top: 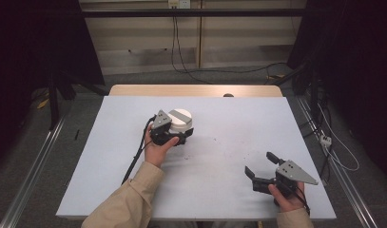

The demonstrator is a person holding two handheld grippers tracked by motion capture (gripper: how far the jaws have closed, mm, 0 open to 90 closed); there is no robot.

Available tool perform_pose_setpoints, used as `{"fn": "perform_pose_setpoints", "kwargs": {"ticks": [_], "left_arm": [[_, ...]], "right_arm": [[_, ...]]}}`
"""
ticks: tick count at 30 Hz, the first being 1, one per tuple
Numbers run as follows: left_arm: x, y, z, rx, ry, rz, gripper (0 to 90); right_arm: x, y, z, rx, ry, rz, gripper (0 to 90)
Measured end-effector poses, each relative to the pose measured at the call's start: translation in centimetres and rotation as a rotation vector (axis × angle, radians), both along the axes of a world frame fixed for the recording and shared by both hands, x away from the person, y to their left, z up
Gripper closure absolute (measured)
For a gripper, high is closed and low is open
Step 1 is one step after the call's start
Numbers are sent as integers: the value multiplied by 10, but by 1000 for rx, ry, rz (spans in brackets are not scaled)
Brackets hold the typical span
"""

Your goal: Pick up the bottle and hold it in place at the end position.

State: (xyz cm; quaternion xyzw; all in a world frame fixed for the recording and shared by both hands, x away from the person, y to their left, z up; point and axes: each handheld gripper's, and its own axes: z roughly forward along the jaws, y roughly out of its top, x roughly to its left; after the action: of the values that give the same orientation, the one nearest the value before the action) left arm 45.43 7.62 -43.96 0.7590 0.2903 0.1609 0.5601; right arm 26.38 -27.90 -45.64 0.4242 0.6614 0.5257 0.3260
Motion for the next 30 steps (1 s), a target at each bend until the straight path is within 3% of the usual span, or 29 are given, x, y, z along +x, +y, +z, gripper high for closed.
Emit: {"fn": "perform_pose_setpoints", "kwargs": {"ticks": [30], "left_arm": [[5,-28,-4,12,4,-62,184]], "right_arm": [[0,0,0,2,2,-2,49]]}}
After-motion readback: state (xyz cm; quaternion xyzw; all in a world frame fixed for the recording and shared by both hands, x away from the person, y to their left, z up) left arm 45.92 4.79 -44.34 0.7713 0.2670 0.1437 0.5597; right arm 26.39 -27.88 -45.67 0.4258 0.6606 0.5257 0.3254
